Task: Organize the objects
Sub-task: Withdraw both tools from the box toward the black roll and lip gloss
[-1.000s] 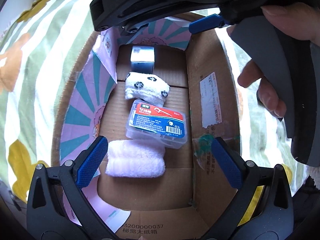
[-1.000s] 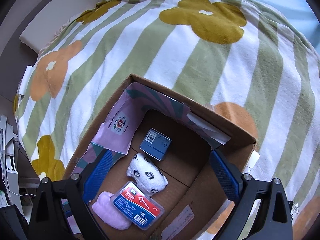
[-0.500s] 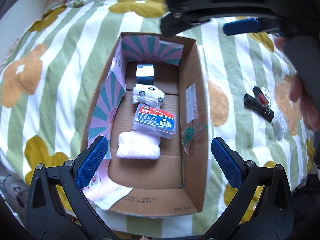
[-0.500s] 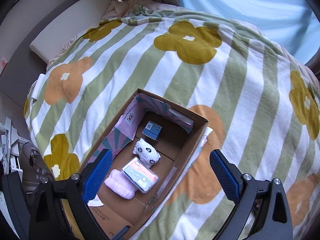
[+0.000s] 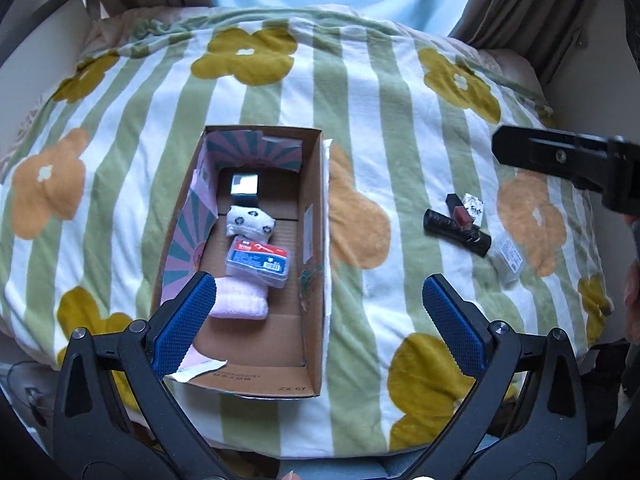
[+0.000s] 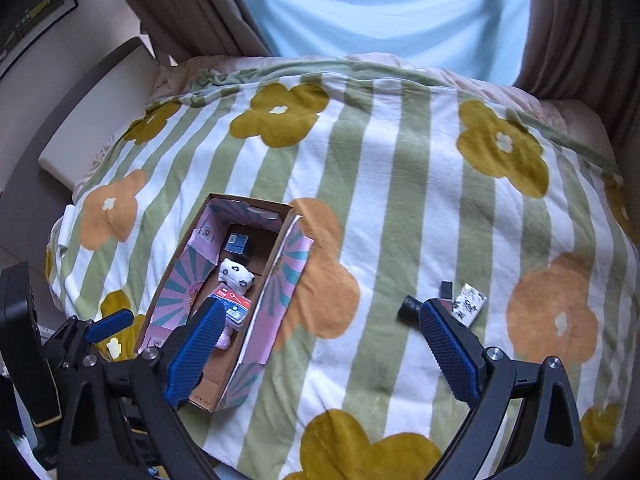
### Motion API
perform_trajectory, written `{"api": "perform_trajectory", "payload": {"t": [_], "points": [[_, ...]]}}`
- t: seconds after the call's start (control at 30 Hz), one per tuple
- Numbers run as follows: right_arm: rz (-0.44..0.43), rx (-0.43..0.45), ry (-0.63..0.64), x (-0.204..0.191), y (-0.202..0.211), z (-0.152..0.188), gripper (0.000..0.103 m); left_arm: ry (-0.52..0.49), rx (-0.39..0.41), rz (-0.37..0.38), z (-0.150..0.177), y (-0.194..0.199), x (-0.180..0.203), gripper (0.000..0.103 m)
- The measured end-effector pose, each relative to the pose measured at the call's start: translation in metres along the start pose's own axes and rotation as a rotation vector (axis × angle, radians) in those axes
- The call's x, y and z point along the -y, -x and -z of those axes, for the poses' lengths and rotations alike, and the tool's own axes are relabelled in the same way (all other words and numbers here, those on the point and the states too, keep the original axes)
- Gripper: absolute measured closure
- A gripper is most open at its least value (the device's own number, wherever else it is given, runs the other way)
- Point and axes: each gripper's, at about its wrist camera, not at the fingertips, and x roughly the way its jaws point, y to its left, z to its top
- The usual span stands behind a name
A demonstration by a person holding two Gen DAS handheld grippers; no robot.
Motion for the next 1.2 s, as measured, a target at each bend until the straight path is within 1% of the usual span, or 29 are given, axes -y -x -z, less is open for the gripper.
{"api": "perform_trajectory", "payload": {"t": [0.1,0.23,0.3,0.4,0.47,0.83,1.2], "points": [[0.054,0.014,-0.029,0.018,0.012,0.014,0.006,-0.029,0.023,-0.006,-0.005,0.007,0.017,0.0],[0.13,0.04,-0.085,0.039,0.028,0.035,0.006,-0.074,0.043,0.01,-0.008,0.012,0.04,0.0],[0.15,0.039,-0.113,0.05,0.032,0.045,0.006,-0.09,0.042,0.025,-0.009,0.012,0.049,0.0],[0.148,0.034,-0.154,0.064,0.035,0.057,0.006,-0.089,0.029,0.065,-0.009,0.011,0.06,0.0],[0.154,0.036,-0.167,0.07,0.038,0.062,0.006,-0.09,0.024,0.078,-0.01,0.009,0.066,0.0],[0.152,0.056,-0.212,0.101,0.048,0.072,0.006,-0.154,0.021,0.097,-0.019,0.001,0.104,0.0],[0.14,0.025,-0.225,0.135,0.036,0.078,0.006,-0.224,-0.015,0.107,-0.027,-0.024,0.141,0.0]]}}
